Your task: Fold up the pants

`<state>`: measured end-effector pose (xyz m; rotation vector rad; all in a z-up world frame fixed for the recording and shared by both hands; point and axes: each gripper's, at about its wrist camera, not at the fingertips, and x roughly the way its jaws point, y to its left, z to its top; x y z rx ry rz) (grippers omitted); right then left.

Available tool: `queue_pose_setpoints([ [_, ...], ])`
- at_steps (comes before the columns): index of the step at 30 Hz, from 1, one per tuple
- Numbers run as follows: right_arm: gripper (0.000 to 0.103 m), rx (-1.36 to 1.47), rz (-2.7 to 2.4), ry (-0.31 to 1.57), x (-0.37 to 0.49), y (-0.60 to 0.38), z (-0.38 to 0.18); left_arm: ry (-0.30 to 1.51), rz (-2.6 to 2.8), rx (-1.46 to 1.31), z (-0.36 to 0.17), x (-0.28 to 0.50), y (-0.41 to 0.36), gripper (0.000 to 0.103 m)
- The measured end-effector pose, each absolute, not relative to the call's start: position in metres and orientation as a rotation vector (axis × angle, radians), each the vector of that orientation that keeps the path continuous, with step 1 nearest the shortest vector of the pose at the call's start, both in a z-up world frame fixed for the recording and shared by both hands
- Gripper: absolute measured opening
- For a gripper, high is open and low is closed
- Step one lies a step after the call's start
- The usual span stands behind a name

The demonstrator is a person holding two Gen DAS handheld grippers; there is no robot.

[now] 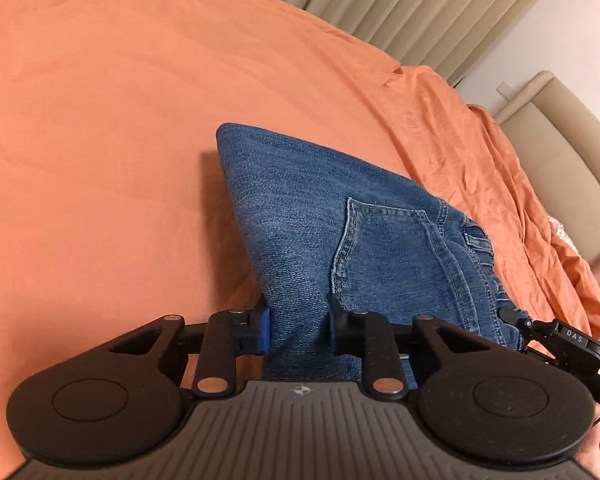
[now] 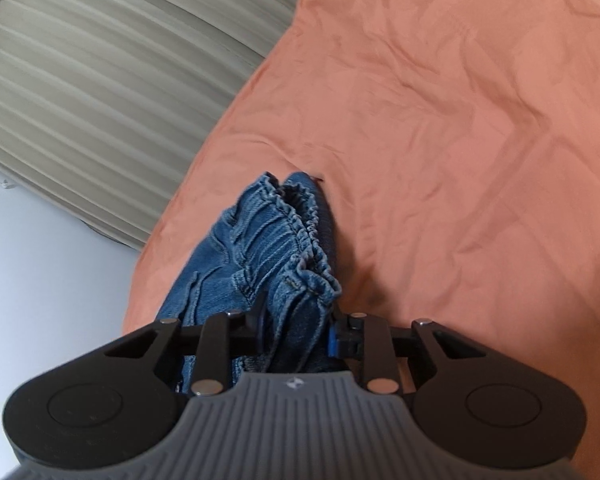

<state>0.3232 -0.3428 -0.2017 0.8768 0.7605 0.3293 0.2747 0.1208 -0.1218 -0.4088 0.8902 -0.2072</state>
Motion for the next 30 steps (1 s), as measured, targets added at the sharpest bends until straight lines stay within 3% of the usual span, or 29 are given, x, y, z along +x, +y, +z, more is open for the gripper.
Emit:
queue_pose_setpoints([
  [6, 0.022, 0.886, 0.368, 0.818, 0.305, -0.333, -0.193, 0.913, -0.187, -0.324, -0.098, 0.266, 0.132, 0.022],
  [12, 0.023, 0.794, 0.386, 0.867, 0.292, -0.318, -0.192, 1.004, -0.157, -0.305, -0.13, 0.265, 0.144, 0.021],
  [14, 0.026, 0.812, 0.385, 0.882, 0.296, -0.32, -0.195, 1.024, -0.151, -0.382, -0.138, 0.27, 0.151, 0.028],
  [18, 0.043, 0.856, 0.375, 0.919, 0.302, -0.329, -0.2, 1.019, -0.168, -0.441, -0.135, 0.274, 0.163, 0.043],
  [21, 0.053, 0.851, 0.401, 0.942, 0.313, -0.338, -0.199, 1.007, -0.179, -0.504, -0.134, 0.278, 0.177, 0.059],
  [26, 0.063, 0.885, 0.49, 1.049, 0.357, -0.343, -0.21, 1.033, -0.174, -0.622, -0.149, 0.297, 0.19, 0.06],
  [30, 0.06, 0.931, 0.537, 1.099, 0.387, -0.343, -0.221, 1.054, -0.186, -0.655, -0.164, 0.306, 0.188, 0.06],
])
